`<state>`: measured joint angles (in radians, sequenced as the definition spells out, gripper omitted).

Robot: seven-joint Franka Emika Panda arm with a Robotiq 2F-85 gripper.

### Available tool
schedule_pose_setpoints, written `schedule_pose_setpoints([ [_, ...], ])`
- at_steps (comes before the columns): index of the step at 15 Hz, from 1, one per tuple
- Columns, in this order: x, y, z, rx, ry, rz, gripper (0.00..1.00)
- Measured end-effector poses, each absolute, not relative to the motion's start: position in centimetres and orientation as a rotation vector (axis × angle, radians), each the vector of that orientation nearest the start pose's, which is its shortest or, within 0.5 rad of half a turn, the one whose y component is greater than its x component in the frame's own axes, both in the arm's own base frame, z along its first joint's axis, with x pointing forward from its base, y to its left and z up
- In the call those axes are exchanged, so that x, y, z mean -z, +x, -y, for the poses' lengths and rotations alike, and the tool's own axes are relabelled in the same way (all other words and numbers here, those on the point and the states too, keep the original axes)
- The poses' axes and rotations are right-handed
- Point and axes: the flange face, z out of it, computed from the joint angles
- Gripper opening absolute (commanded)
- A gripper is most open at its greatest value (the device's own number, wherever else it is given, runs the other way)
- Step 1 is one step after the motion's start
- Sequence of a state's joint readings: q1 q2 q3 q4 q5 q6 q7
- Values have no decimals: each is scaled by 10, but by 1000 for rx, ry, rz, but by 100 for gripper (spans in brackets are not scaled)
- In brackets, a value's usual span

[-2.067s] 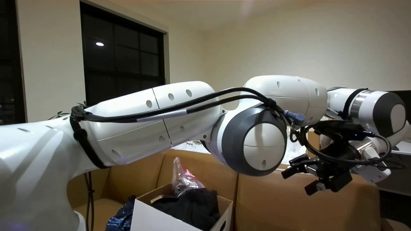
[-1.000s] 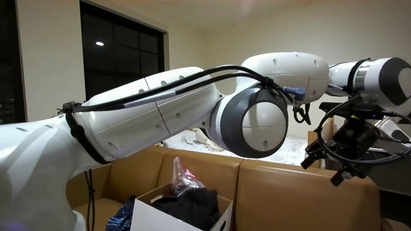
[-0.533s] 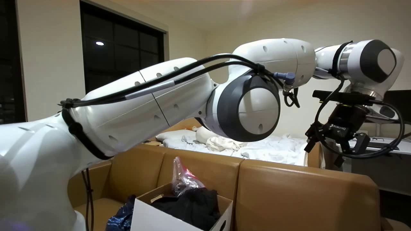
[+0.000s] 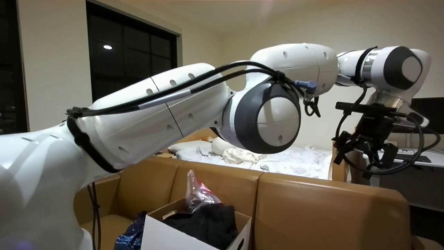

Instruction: Remove the white paper bag from the box and put it on the right side of the sofa

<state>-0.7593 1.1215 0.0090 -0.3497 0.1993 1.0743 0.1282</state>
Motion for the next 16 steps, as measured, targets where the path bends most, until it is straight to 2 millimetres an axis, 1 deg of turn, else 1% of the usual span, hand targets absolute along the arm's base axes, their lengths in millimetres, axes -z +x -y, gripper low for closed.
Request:
schedule_pose_setpoints([
  [2, -389, 592, 466, -283, -2622, -1139, 100],
  [4, -387, 633, 442, -117, -2697, -1115, 100],
  [7, -369, 690, 404, 136, -2791, -1058, 100],
  [9, -357, 724, 376, 316, -2825, -1012, 100],
  [10, -354, 739, 363, 410, -2830, -993, 100],
  [12, -354, 762, 341, 598, -2819, -972, 100],
  [14, -358, 777, 326, 763, -2814, -974, 100],
  [16, -361, 785, 314, 844, -2822, -989, 100],
])
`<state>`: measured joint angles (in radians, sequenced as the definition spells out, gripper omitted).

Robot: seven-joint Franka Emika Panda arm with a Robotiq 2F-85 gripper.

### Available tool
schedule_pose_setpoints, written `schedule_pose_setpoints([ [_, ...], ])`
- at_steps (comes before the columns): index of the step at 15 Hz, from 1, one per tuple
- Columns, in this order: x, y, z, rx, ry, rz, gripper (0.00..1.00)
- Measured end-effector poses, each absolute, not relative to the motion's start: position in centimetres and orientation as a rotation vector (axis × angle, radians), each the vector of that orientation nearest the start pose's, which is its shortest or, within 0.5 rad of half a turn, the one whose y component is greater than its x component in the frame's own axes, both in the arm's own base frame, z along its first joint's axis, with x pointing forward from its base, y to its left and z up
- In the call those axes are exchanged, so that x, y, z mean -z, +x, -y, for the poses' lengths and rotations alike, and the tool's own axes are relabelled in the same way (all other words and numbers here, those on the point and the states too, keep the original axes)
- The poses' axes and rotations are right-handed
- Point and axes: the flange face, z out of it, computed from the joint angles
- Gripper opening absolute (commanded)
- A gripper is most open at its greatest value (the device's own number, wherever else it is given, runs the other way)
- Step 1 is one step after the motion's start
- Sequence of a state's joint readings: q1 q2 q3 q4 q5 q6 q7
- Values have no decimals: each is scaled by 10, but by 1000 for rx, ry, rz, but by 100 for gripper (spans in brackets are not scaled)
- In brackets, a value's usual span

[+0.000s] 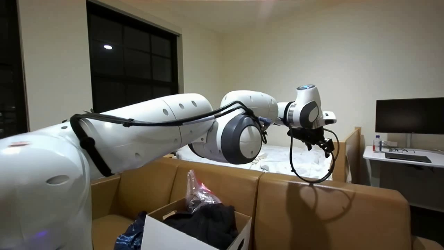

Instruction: Remove the white paper bag from the box and put it on the right side of the sofa

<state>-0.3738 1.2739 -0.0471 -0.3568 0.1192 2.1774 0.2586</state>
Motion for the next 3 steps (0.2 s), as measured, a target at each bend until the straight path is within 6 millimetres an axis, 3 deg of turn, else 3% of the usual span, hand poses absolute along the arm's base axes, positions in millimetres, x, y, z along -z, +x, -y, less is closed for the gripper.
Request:
schedule_pose_setpoints([
  [3, -361, 787, 309, 852, -2836, -994, 100],
])
